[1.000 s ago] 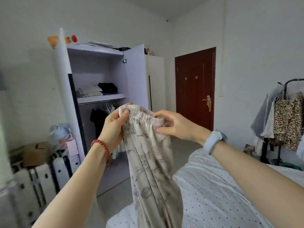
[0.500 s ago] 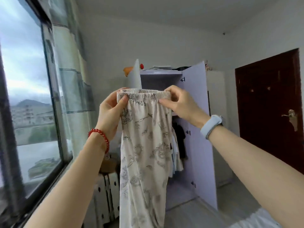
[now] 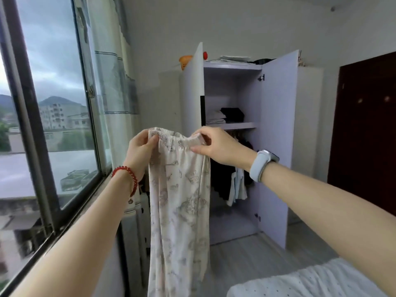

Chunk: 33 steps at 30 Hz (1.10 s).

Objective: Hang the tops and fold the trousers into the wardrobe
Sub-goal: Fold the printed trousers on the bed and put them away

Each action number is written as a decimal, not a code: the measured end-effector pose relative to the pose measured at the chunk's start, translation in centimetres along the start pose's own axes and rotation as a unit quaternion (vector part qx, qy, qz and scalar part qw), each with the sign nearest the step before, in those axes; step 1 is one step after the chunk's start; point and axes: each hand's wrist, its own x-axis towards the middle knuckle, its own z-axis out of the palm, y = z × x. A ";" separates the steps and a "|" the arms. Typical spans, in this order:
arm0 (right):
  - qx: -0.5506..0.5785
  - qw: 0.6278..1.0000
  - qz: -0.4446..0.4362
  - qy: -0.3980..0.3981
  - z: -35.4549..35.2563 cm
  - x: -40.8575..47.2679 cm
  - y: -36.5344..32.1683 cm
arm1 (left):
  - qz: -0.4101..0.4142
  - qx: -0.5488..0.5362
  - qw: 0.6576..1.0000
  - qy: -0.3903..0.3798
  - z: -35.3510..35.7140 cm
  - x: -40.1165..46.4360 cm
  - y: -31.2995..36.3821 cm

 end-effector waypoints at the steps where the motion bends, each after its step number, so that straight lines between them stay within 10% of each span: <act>1: 0.016 0.999 0.001 0.032 0.0 -0.1 0.2 | 0.007 0.005 1.000 0.004 0.0 -0.2 -0.5; 33: 0.041 0.962 0.194 0.188 -5.4 -10.7 6.6 | -0.023 -0.121 0.969 -0.213 15.9 -1.1 -5.0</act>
